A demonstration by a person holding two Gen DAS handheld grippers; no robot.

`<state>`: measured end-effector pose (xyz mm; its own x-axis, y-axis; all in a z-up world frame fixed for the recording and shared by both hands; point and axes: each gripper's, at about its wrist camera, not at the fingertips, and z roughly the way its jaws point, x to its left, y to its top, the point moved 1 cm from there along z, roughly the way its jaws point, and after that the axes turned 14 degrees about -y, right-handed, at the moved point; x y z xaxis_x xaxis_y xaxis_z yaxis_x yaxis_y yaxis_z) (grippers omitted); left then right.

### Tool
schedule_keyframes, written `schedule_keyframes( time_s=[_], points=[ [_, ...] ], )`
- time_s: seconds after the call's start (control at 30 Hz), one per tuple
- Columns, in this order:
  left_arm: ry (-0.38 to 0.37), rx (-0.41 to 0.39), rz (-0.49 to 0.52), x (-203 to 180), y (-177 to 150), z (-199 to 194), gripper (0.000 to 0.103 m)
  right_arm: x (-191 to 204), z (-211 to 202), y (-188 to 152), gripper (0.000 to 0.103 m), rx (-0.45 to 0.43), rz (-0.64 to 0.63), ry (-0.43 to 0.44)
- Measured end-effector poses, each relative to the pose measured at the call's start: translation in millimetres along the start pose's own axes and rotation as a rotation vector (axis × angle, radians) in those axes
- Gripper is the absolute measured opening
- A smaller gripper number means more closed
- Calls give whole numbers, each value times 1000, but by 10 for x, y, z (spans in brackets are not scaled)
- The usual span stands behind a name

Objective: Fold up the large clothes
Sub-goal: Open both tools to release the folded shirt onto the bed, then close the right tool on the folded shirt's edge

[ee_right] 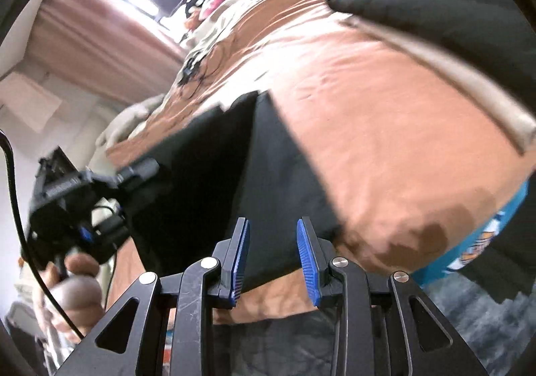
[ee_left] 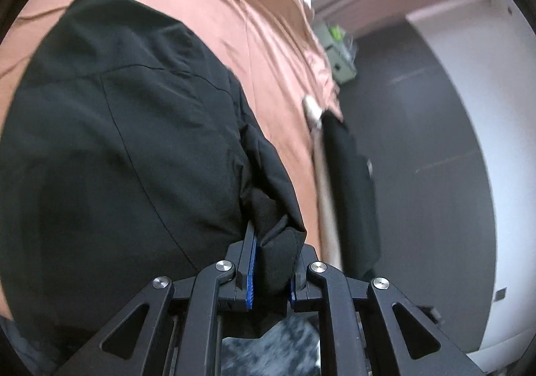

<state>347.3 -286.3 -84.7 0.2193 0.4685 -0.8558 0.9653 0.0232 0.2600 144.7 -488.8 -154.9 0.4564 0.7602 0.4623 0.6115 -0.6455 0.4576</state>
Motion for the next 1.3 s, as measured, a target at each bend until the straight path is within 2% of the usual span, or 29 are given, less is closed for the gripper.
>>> schedule_keyframes(
  time_s=[0.1, 0.17, 0.2, 0.23, 0.27, 0.3, 0.33, 0.47, 0.53, 0.63, 0.7, 0.73, 0.77, 0.83, 0.87, 1.07, 1.3],
  points=[
    [4, 53, 38, -75, -63, 191, 16, -137, 75, 21, 32, 22, 37, -12],
    [6, 103, 50, -112, -73, 284, 27, -178, 143, 20, 36, 46, 60, -2],
    [2, 121, 51, -122, -52, 302, 39, -165, 148, 8, 39, 52, 67, 5],
    [-10, 128, 53, -140, -53, 302, 48, -137, 167, 10, 46, 56, 74, 20],
    [-39, 125, 58, -167, -69, 280, 52, -129, 165, 7, 54, 55, 76, 33],
    [-53, 114, 62, -182, -67, 235, 56, -100, 154, 3, 57, 51, 74, 45],
    [-44, 98, 63, -179, -55, 180, 60, -57, 145, -2, 63, 45, 65, 57],
    [16, 24, 61, -38, 12, -131, 64, 91, 196, -37, 67, 52, 35, 98],
    [56, -6, 52, 75, -92, -311, 64, 180, 283, -33, 67, 67, 25, 111],
    [128, -68, 41, 365, -119, -718, 64, 312, 427, -28, 68, 80, 10, 119],
    [184, -103, 24, 558, -161, -954, 64, 369, 498, -21, 68, 56, 13, 100],
    [212, -116, 13, 648, -188, -1036, 64, 390, 530, -19, 65, 48, 8, 87],
    [236, -131, -1, 714, -210, -1088, 64, 405, 552, -23, 49, 43, 1, 83],
    [274, -159, -29, 894, -259, -1233, 64, 430, 603, -33, 23, 46, -15, 78],
    [291, -166, -39, 967, -323, -1289, 64, 417, 617, -44, 16, 42, -9, 80],
    [347, -141, -61, 1242, -538, -1316, 64, 287, 580, -168, 10, 23, -12, 79],
    [289, -87, -33, 1319, -652, -985, 64, -88, 555, -219, 9, 28, 26, 41]
  ],
)
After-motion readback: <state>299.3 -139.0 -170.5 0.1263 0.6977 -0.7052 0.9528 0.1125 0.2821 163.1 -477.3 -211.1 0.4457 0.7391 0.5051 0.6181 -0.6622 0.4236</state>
